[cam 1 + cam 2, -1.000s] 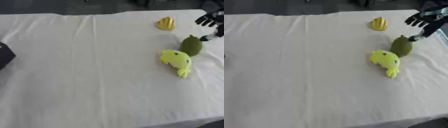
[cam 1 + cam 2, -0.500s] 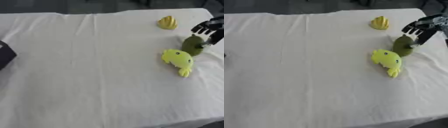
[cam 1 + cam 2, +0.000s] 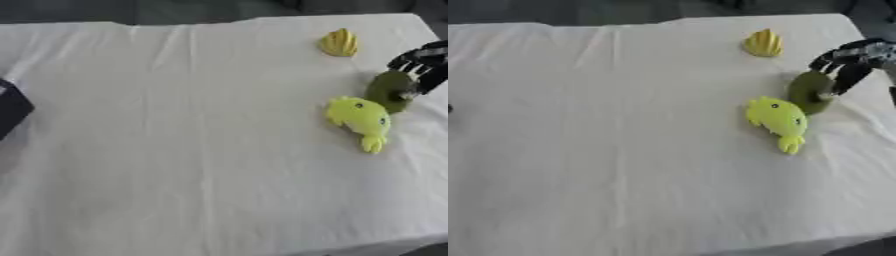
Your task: Pick up the objects with one hand, pass them to the other hand, and then place them into the box on the other side of the table.
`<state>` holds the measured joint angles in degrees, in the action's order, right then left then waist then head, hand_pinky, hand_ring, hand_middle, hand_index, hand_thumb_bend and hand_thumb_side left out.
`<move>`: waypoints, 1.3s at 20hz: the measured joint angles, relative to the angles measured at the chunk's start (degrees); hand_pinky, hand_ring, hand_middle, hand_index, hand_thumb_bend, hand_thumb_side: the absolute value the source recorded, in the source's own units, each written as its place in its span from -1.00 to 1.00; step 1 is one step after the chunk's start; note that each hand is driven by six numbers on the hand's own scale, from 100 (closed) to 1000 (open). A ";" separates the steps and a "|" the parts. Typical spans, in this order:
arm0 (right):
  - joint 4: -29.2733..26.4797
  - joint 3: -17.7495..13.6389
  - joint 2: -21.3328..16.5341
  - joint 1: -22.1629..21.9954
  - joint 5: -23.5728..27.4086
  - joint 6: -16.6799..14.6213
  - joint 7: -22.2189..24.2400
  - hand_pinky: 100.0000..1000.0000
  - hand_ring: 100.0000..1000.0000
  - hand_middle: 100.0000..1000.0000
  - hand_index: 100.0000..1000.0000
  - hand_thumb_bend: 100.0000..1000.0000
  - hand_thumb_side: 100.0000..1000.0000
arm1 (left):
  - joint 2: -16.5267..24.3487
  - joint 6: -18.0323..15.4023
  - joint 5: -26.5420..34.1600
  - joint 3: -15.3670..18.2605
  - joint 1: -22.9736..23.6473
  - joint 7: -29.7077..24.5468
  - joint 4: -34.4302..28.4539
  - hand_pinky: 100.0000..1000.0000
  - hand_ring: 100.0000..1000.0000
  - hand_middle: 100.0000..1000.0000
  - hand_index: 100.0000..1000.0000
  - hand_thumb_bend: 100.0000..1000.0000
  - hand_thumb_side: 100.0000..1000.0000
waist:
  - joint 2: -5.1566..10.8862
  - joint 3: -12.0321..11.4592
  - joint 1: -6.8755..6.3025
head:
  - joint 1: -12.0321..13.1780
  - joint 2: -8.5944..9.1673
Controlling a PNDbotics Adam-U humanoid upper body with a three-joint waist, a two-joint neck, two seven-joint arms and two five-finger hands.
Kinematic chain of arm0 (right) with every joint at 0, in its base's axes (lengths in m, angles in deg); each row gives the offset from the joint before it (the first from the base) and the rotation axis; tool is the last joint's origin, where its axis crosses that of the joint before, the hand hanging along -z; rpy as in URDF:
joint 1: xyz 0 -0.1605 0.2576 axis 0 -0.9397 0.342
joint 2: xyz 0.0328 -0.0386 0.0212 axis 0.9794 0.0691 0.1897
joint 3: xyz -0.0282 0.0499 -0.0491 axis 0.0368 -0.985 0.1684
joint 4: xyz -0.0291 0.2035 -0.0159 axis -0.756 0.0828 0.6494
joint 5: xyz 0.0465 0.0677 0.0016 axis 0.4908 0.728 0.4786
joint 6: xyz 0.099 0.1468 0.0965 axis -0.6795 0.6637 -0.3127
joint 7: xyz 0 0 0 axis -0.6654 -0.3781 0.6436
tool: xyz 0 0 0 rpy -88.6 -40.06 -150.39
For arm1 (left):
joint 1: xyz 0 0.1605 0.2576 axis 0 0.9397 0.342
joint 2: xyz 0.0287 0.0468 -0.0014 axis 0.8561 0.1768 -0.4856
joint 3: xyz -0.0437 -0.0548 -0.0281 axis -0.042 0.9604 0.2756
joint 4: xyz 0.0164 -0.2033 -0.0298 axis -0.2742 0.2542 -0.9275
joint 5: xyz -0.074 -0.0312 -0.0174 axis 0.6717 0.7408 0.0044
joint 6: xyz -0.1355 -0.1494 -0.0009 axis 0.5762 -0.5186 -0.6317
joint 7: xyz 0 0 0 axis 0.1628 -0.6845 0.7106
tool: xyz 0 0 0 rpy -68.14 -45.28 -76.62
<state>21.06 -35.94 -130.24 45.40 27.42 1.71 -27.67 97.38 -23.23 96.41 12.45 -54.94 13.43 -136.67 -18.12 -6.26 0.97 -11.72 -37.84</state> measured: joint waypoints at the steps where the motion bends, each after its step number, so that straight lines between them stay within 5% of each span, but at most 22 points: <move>1: 0.32 -0.12 0.16 0.00 -0.19 0.03 -0.18 0.84 0.85 0.79 0.86 -0.24 -0.62 | 0.00 0.02 0.00 -0.01 -0.05 -0.03 0.00 0.79 0.70 0.70 0.57 -0.82 0.74 | -0.05 -0.02 -0.03 | 0.01 0.03; 4: 0.89 -0.42 0.37 0.00 -0.43 0.07 -0.74 0.81 0.80 0.63 0.65 -0.28 -0.86 | 0.00 0.18 -0.05 -0.17 -0.09 -0.20 0.00 0.79 0.70 0.70 0.57 -0.83 0.74 | -0.26 -0.01 -0.06 | 0.01 0.03; 6: 1.01 -0.70 0.50 0.00 -0.16 0.54 -1.65 0.77 0.74 0.48 0.50 -0.38 -0.74 | 0.00 0.21 -0.15 -0.34 -0.10 -0.24 0.00 0.79 0.70 0.70 0.57 -0.83 0.74 | -0.26 0.04 -0.08 | 0.01 0.01; 8: 1.01 -1.04 0.54 -0.03 0.77 1.71 -3.37 0.72 0.63 0.30 0.33 -0.71 -0.69 | 0.00 0.22 -0.29 -0.34 -0.10 -0.24 0.00 0.79 0.70 0.70 0.57 -0.83 0.74 | -0.26 0.11 -0.13 | 0.01 -0.01; 13: 0.55 -1.36 0.58 -0.37 4.73 4.61 -8.40 0.65 0.47 -0.03 0.00 -0.87 -0.84 | 0.00 0.23 -0.45 -0.35 -0.10 -0.25 0.00 0.79 0.70 0.70 0.57 -0.83 0.74 | -0.25 0.22 -0.05 | 0.01 -0.03; 15: -0.65 -1.50 0.58 -1.03 6.68 5.30 -10.27 0.62 0.45 -0.04 -0.03 -1.00 -0.79 | 0.00 0.24 -0.46 -0.36 -0.10 -0.26 0.00 0.79 0.70 0.70 0.57 -0.83 0.74 | -0.25 0.29 0.02 | 0.01 -0.05; 16: -1.63 -1.73 0.57 -1.54 7.96 5.54 -11.19 0.61 0.44 -0.06 -0.03 -1.00 -0.99 | 0.00 0.24 -0.46 -0.36 -0.10 -0.27 0.00 0.79 0.70 0.70 0.57 -0.83 0.74 | -0.25 0.32 0.03 | 0.04 -0.05; 19: -5.70 -2.46 0.32 -3.60 12.81 6.24 -13.77 0.62 0.42 -0.10 -0.06 -1.00 -1.00 | 0.00 0.28 -0.46 -0.37 -0.10 -0.31 0.00 0.79 0.70 0.70 0.57 -0.83 0.73 | -0.24 0.59 -0.01 | 0.25 -0.07; 26: -20.68 -4.82 -2.08 -10.77 25.22 10.09 -23.07 0.52 0.33 -0.14 -0.06 -1.00 -1.00 | 0.06 0.20 0.33 -0.33 -1.17 -0.27 -0.41 0.79 0.71 0.71 0.57 -0.84 0.66 | -0.23 1.15 -0.34 | 0.54 -0.15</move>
<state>0.38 -40.77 -132.32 34.63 52.64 11.80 -50.74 97.44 -23.03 96.74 12.12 -56.11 13.16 -137.08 -18.35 -5.11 0.63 -11.17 -37.99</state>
